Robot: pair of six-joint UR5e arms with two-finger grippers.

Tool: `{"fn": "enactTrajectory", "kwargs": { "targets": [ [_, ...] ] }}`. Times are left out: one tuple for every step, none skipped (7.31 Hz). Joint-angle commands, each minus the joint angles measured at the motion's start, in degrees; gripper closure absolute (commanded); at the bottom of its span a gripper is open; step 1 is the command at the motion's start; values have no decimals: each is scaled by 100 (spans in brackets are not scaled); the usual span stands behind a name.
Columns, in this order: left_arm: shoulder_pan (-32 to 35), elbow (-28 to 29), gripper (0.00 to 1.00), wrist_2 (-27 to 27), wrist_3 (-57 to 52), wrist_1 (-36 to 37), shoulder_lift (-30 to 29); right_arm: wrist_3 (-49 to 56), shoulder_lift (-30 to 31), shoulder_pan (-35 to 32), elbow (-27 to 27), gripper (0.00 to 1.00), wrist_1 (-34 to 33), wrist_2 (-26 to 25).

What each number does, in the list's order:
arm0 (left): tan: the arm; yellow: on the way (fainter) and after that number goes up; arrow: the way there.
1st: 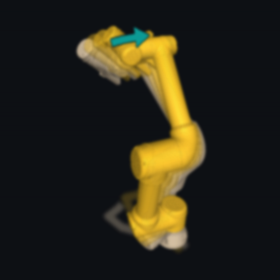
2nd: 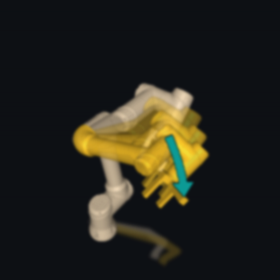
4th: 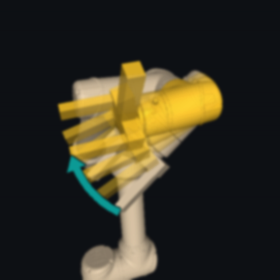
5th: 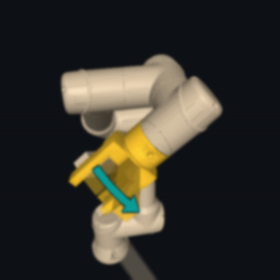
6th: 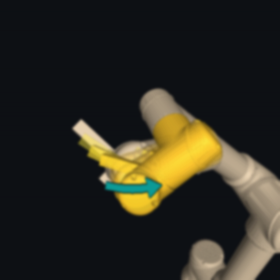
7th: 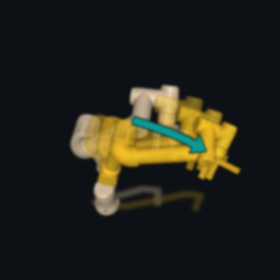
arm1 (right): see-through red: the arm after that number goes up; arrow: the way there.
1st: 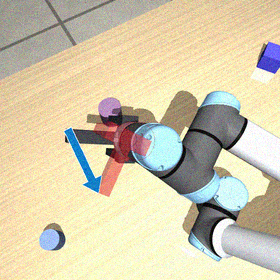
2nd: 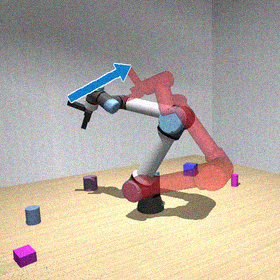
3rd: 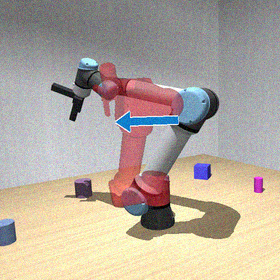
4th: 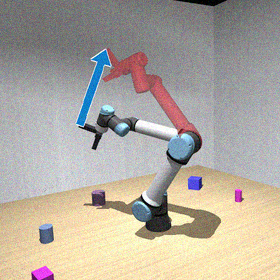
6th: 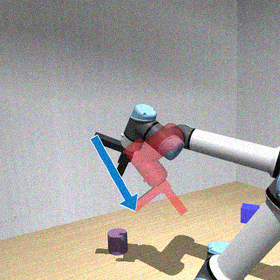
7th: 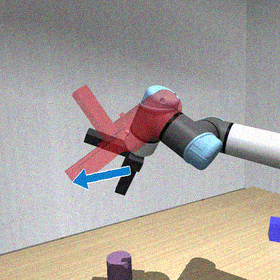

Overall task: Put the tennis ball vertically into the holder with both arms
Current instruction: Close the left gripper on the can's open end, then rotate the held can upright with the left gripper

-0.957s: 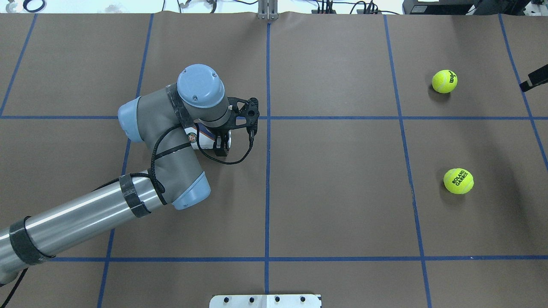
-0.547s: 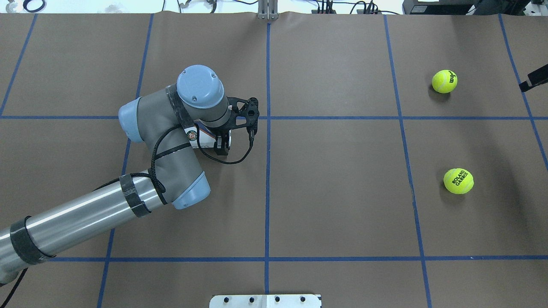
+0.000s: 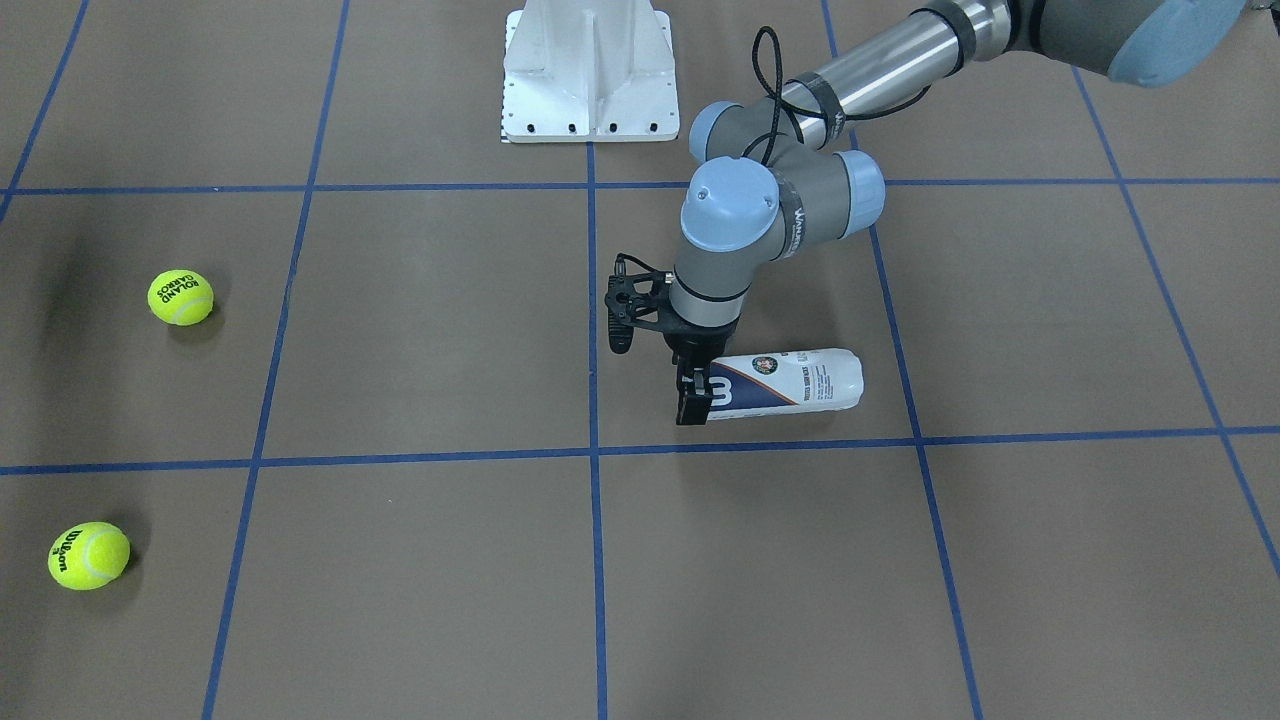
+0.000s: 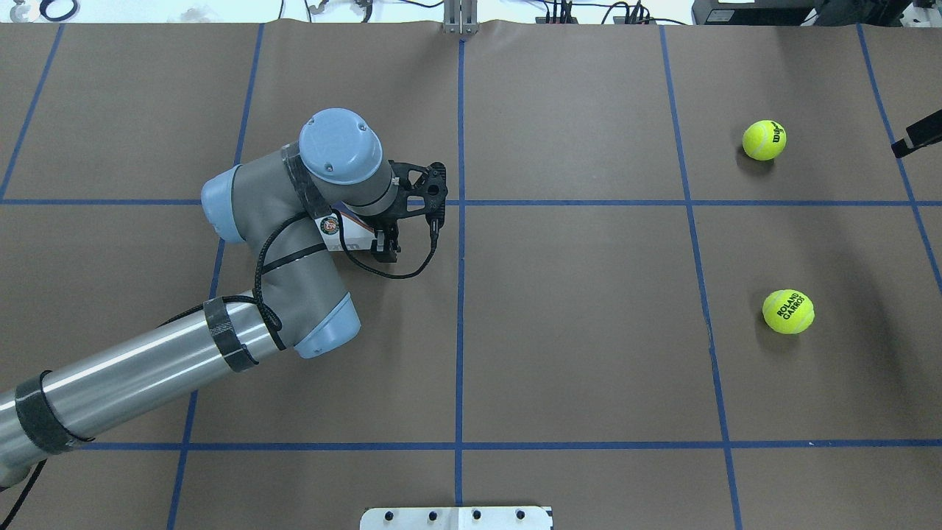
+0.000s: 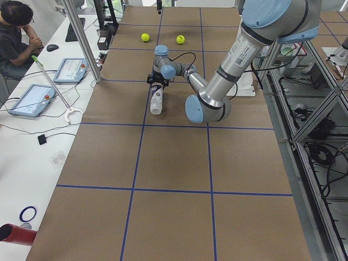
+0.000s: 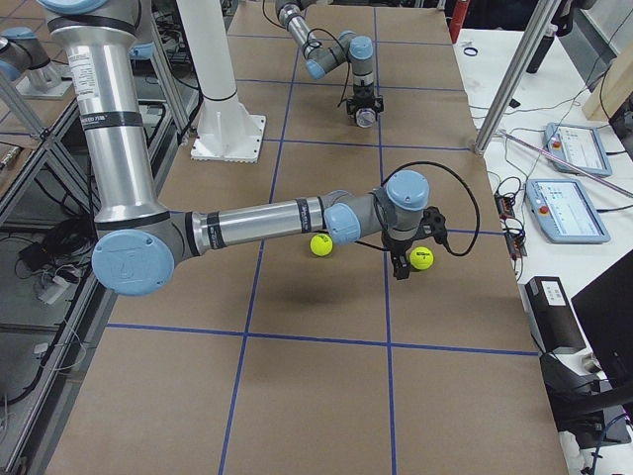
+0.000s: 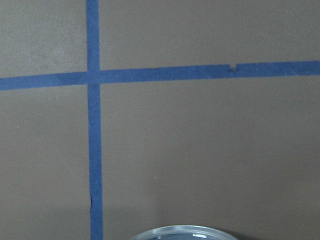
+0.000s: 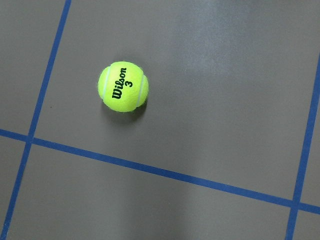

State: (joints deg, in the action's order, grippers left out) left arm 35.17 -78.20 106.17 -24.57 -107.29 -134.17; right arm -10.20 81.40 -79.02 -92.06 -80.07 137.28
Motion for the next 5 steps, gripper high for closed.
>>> {"fn": "enactTrajectory", "kwargs": {
  "targets": [
    [16,-3,10,-9,145,-398,40,0,-2,0,30,1,0,1],
    [16,-3,9,-9,154,-398,58,0,-2,0,31,0,0,1],
    [16,-11,4,-18,163,-389,49,0,-2,0,31,1,0,1],
    [25,-20,1,-18,163,-381,49,0,-2,0,31,0,0,1],
    [43,-46,1,-26,163,-363,75,0,-2,9,22,1,0,1]
  ]
}}
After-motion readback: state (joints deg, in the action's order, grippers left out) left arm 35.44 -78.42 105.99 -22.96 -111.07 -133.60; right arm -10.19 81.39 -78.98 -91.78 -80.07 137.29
